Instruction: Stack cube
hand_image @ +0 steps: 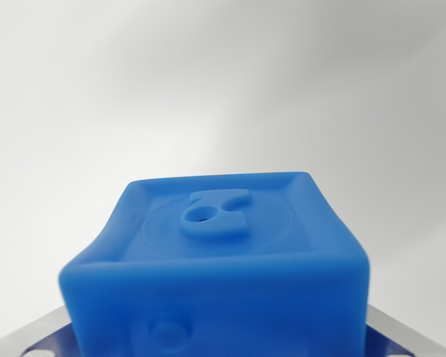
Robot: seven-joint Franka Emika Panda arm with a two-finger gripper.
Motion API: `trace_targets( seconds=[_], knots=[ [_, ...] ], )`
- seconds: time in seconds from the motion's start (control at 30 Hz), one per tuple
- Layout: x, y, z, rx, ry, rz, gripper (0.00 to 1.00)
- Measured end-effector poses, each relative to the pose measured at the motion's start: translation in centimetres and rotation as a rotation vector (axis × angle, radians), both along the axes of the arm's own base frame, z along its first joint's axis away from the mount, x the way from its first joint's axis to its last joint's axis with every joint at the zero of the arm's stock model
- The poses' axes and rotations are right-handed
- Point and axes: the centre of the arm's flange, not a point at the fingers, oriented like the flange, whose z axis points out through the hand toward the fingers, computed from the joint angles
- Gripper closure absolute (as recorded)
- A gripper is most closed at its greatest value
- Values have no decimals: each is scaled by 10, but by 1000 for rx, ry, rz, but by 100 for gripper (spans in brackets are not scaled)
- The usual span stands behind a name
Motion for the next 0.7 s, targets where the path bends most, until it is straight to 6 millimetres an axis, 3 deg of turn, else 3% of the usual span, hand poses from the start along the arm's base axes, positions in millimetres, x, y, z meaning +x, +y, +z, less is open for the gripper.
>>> trace_targets(
  seconds=[0.7],
  knots=[
    [-3, 42, 4, 0, -1, 3, 100]
  ],
)
